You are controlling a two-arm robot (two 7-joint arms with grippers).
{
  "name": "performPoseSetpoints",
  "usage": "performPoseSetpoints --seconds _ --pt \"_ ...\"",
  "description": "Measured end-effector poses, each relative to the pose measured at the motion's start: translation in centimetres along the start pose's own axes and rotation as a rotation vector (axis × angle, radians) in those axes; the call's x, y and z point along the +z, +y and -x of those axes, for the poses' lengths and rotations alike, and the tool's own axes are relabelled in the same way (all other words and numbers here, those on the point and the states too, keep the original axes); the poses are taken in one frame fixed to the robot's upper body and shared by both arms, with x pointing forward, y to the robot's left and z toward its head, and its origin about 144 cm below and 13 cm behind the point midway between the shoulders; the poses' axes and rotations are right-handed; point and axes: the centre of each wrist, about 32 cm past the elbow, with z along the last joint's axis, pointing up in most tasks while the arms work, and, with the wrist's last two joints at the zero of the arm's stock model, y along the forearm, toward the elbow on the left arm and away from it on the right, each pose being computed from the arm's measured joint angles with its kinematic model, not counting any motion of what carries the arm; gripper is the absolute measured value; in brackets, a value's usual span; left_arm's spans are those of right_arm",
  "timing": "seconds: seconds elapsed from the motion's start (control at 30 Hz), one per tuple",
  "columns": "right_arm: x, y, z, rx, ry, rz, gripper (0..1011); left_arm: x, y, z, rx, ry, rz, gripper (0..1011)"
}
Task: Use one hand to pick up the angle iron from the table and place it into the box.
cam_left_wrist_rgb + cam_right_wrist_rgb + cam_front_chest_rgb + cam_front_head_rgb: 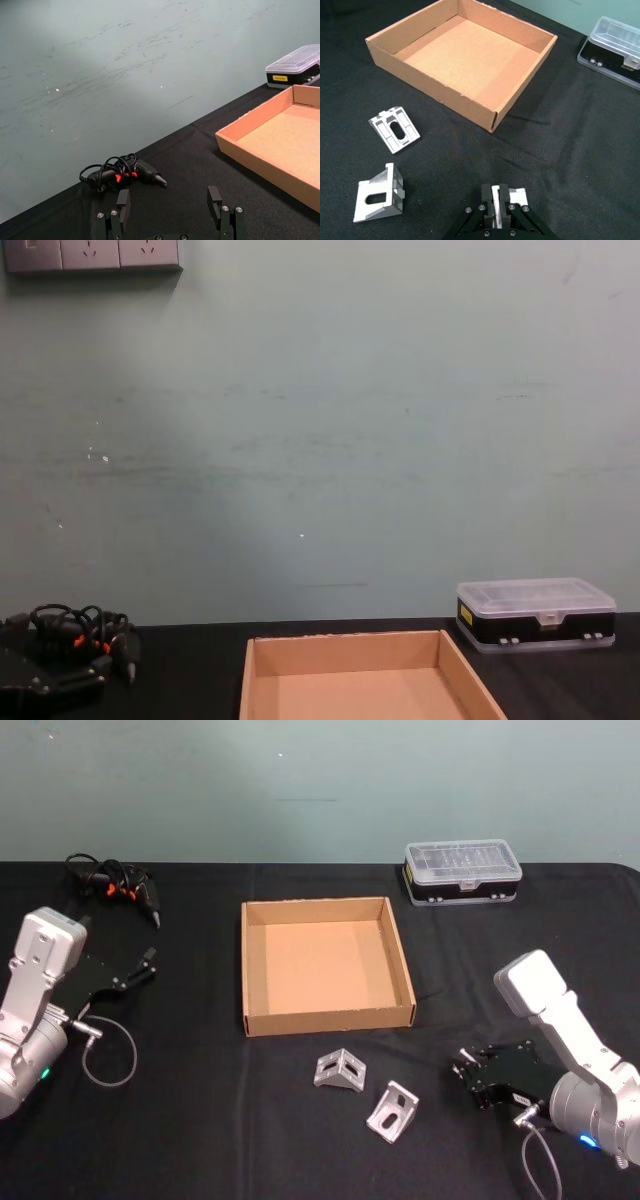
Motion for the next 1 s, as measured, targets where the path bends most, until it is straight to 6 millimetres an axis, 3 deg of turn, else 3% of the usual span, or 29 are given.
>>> performPoseSetpoints --seconds 0.4,0.6,0.73,1.0 --pt "0.6 -0.2 0.0 -0.012 -0.017 -0.058 91 0.0 0.0 0.0 0.000 0.000 0.000 1011" --pt "2.8 0.3 -0.8 -0.006 -0.062 -0.133 91 0.0 0.0 0.0 0.000 0.000 0.000 1011" --pt "4.8 1.3 -1.7 -0.001 -0.094 -0.173 91 0.0 0.0 0.0 0.000 0.000 0.000 1011" --pt "8.6 5.8 -3.8 0.056 -0.107 -0.200 91 0.0 0.0 0.0 0.000 0.000 0.000 1011"
